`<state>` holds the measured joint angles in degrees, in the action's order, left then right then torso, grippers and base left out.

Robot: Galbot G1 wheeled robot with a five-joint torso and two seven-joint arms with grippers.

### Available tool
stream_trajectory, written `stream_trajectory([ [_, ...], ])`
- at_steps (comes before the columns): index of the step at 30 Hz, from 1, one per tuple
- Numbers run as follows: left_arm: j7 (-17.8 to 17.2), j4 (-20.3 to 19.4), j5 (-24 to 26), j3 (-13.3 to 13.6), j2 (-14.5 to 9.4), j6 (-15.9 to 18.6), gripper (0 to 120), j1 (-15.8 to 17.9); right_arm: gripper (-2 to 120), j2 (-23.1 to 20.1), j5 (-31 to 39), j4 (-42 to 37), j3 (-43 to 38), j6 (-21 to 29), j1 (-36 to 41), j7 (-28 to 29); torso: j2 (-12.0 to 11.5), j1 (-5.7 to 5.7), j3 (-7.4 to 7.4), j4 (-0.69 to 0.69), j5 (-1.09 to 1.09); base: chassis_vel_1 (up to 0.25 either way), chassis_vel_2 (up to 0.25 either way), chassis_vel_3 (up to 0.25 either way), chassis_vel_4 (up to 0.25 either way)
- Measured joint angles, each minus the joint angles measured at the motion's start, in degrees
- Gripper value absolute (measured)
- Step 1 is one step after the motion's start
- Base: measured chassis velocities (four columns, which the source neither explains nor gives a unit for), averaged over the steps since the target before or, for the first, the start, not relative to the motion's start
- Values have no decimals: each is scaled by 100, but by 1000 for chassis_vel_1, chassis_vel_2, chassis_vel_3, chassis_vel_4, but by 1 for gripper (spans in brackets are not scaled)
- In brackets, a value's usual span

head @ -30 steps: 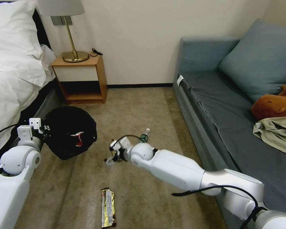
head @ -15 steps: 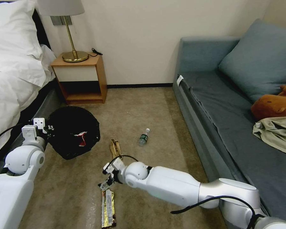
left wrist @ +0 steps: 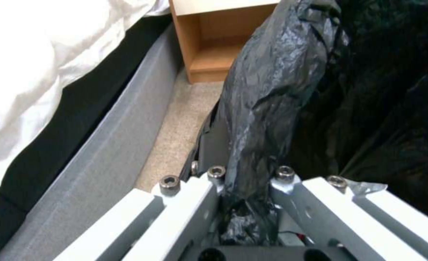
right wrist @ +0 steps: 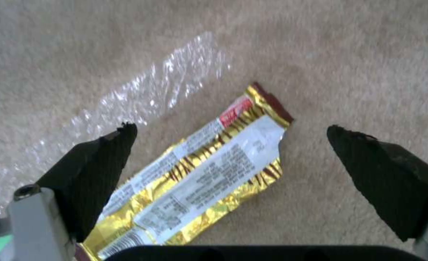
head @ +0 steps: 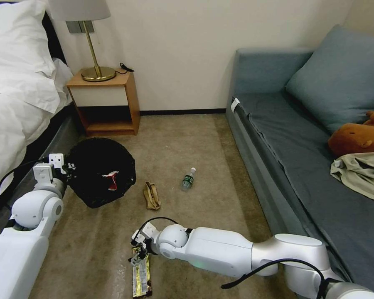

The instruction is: Pick up the trash bin, then pick up the garbage on the floor and place it into the trash bin.

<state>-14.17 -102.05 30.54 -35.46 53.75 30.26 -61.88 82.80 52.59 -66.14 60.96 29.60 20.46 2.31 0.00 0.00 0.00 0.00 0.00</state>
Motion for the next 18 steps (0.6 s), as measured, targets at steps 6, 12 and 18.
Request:
stream_trajectory([
  [6, 0, -51, -21, 10, 36, 0, 2, -29, 100, 34, -14, 187, 120, -9, 66, -32, 0, 0, 0, -1, 0, 0, 0, 0, 0],
  [12, 1, -74, -66, 59, 99, 1, 2, -36, 100, 114, -59, 306, 159, -17, 190, -40, 0, 0, 0, -1, 0, 0, 0, 0, 0],
  [18, 2, -94, -86, 71, 138, 1, 2, -57, 100, 192, -139, 457, 177, -46, 258, -77, 0, 0, 0, 0, 0, 0, 0, 0, 0],
])
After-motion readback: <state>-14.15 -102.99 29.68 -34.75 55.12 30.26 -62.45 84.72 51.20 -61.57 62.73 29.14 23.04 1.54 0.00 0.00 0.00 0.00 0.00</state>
